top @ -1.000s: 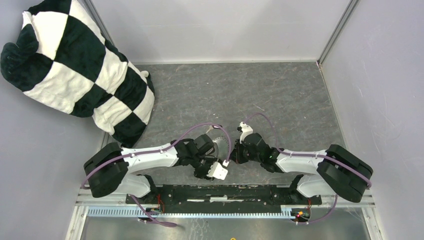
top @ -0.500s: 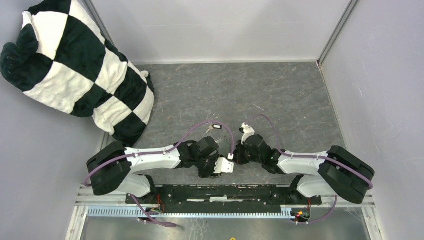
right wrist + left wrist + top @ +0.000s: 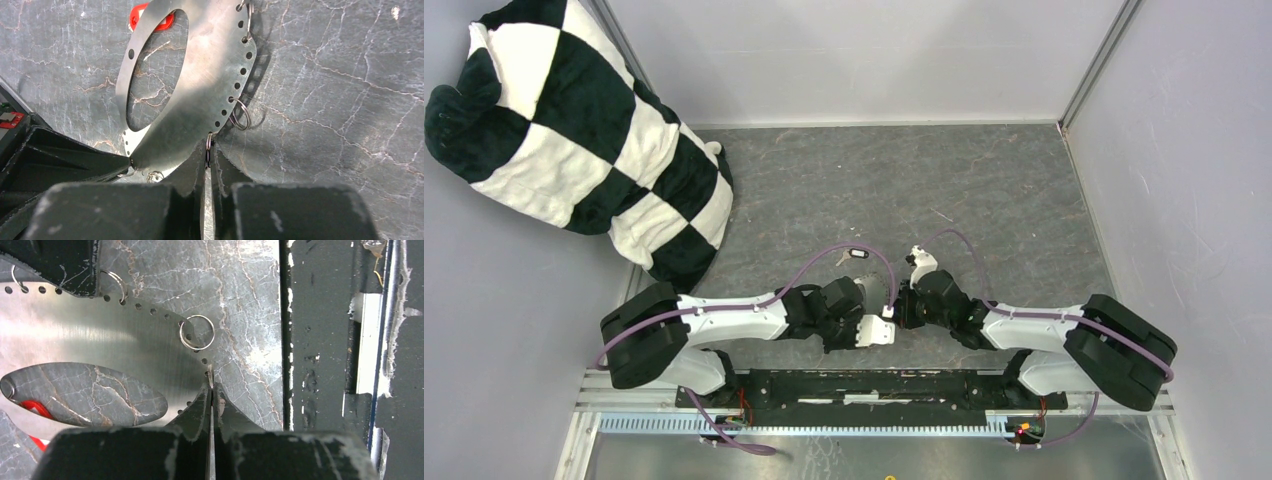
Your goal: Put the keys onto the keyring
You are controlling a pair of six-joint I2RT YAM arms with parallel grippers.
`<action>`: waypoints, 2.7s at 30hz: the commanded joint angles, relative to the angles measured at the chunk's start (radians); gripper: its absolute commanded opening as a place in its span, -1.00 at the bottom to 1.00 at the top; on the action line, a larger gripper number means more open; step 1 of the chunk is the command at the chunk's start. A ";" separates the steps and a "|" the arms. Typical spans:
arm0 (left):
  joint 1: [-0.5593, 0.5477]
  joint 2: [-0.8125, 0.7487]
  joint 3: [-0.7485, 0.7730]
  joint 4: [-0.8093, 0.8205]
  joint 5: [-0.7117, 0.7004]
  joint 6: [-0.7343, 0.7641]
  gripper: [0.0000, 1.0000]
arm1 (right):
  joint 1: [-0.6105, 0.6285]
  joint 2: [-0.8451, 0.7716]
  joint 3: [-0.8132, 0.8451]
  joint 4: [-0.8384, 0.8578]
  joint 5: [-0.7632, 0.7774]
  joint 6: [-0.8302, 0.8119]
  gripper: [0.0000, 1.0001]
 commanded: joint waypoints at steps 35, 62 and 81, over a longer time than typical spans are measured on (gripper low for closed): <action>0.010 -0.317 0.554 -0.327 0.071 0.157 -0.96 | 0.004 -0.642 0.247 -0.187 -0.360 -0.850 0.71; 0.021 -0.359 0.596 -0.184 0.111 0.054 -0.96 | 0.004 -0.626 0.416 -0.316 -0.493 -0.956 -0.20; 0.022 -0.364 0.579 -0.185 0.104 0.056 -0.96 | 0.004 -0.581 0.444 -0.355 -0.461 -0.913 -0.99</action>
